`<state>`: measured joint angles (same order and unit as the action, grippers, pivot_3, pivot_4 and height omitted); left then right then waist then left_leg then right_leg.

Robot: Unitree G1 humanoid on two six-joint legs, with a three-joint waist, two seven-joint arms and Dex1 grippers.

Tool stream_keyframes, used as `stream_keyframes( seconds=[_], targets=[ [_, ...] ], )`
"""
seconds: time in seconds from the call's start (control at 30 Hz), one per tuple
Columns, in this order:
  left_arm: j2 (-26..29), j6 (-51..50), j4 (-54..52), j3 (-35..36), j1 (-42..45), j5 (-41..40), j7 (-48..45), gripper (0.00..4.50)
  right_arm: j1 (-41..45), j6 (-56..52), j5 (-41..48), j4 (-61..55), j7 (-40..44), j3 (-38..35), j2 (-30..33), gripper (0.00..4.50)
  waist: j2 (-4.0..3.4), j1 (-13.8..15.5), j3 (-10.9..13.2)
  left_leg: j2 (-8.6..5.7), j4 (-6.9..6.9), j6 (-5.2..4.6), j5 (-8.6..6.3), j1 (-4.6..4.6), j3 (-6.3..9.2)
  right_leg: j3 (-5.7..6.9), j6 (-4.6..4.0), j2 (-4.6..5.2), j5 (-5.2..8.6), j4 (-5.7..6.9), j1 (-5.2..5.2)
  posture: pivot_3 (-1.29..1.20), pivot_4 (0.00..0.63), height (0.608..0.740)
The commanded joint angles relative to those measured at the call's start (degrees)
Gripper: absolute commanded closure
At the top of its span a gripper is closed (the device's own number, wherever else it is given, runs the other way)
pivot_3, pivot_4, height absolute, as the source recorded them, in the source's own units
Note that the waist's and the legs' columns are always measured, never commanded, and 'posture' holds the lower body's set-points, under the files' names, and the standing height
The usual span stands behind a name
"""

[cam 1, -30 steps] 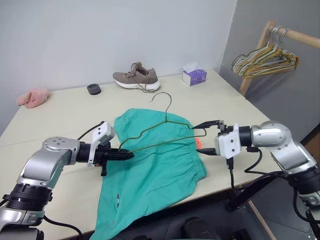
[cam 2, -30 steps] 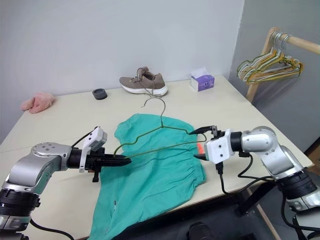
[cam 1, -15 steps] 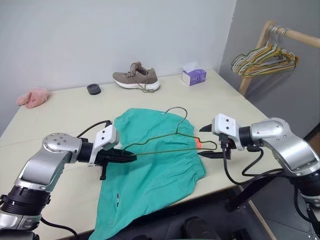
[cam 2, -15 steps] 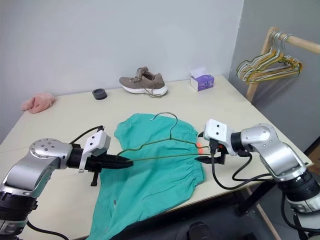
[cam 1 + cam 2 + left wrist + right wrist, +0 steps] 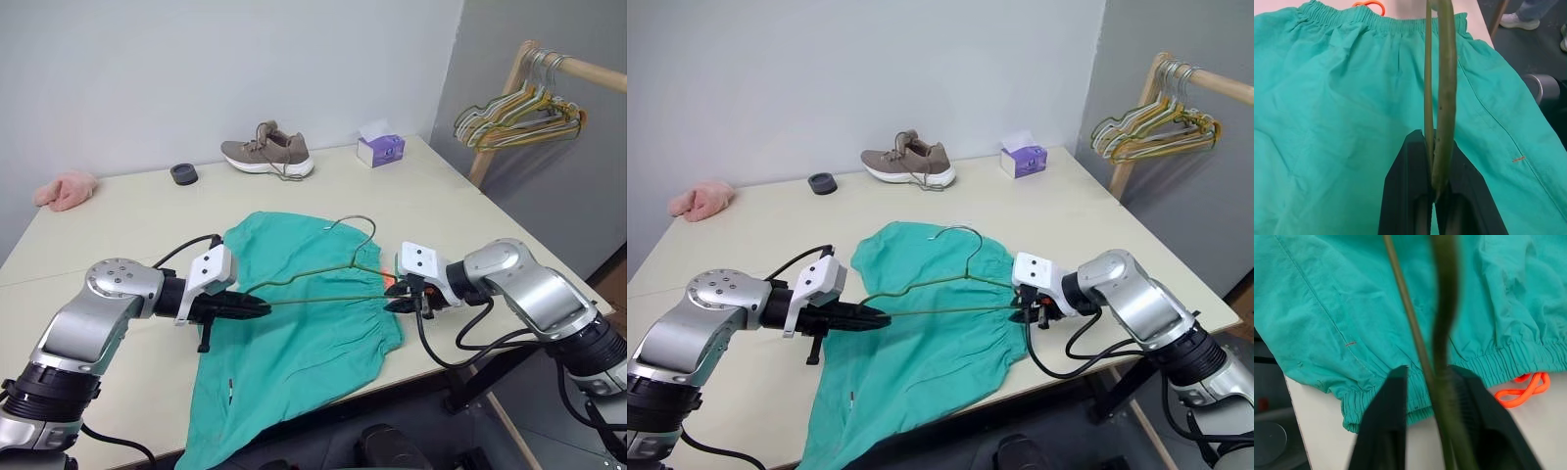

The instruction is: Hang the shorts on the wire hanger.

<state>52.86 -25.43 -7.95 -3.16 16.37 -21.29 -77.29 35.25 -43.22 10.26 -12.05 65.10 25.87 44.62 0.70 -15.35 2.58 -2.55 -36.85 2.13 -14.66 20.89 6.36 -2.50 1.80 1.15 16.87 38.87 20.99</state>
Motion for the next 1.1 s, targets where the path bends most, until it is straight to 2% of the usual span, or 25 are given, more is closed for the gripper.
stream_keyframes(
  seconds=[0.03, 0.27, 0.37, 0.53, 0.83, 0.93, 1.1],
  targets=[
    [0.57, 1.59, -0.92, 0.20, 0.36, 0.14, -0.31, 4.50, 1.42, -0.89, 0.36, -1.38, 0.94, -0.92, 0.20, 4.44, 0.00, -0.01, 0.00, 0.00, 0.00, 0.00, 0.00, 0.00, 0.00, 0.01, 0.00, 0.00, 0.00, 0.00, 0.00, -0.29, 0.000, 0.740],
    [-0.88, 1.12, 0.48, 0.37, 0.06, 0.25, 1.63, 4.50, 0.70, -3.15, 2.17, -3.33, 2.92, -1.98, 1.03, 4.48, 0.00, -0.03, 0.00, 0.00, 0.00, 0.00, 0.00, 0.01, 0.00, 0.00, 0.00, 0.00, 0.00, 0.00, 0.03, -0.30, 0.000, 0.740],
    [-1.43, 0.72, 1.62, 1.15, 0.09, -0.22, 2.15, 3.81, 0.00, -3.80, 2.60, -3.61, 2.98, -2.62, 1.67, 4.50, 0.00, -0.04, 0.00, 0.00, 0.00, 0.00, 0.00, 0.02, 0.00, 0.01, 0.00, 0.00, 0.00, 0.01, 0.04, -0.30, 0.000, 0.740],
    [-3.57, 2.06, 4.21, 5.12, -0.08, -1.03, 6.34, 2.31, -2.39, -5.04, 4.14, -5.02, 2.45, -4.01, 3.44, 4.50, 0.02, 0.05, 0.00, 0.00, 0.00, 0.00, 0.00, 0.05, 0.00, 0.00, 0.00, 0.00, 0.00, 0.01, 0.06, -0.30, 0.000, 0.740],
    [-3.68, -0.29, 11.21, 11.86, -1.65, -3.66, 9.34, 2.31, -10.67, -11.26, 8.71, -7.11, -1.17, -11.71, 5.79, 4.50, 0.02, 0.00, -0.01, 0.02, 0.00, 0.01, -0.01, 0.05, -0.03, 0.00, 0.00, 0.00, 0.00, 0.03, 0.08, -0.30, 0.000, 0.740],
    [-3.64, -0.51, 13.29, 12.11, -1.44, -3.71, 9.35, 1.75, -15.36, -15.64, 11.32, -6.68, -3.82, -17.62, 6.11, 4.50, 0.05, 0.02, -0.03, 0.02, -0.01, 0.01, -0.01, 0.06, -0.03, 0.01, 0.00, 0.00, 0.00, 0.03, 0.08, -0.32, 0.000, 0.740],
    [-4.67, 1.30, 13.37, 11.36, -0.90, -3.39, 9.54, 0.17, -20.34, -22.99, 14.24, -4.11, -9.79, -26.05, 4.27, 4.50, 0.09, 0.37, -0.05, 0.02, -0.02, 0.02, -0.02, 0.08, -0.05, -0.01, 0.01, 0.00, 0.00, 0.03, 0.08, -0.34, 0.000, 0.740]
  ],
)
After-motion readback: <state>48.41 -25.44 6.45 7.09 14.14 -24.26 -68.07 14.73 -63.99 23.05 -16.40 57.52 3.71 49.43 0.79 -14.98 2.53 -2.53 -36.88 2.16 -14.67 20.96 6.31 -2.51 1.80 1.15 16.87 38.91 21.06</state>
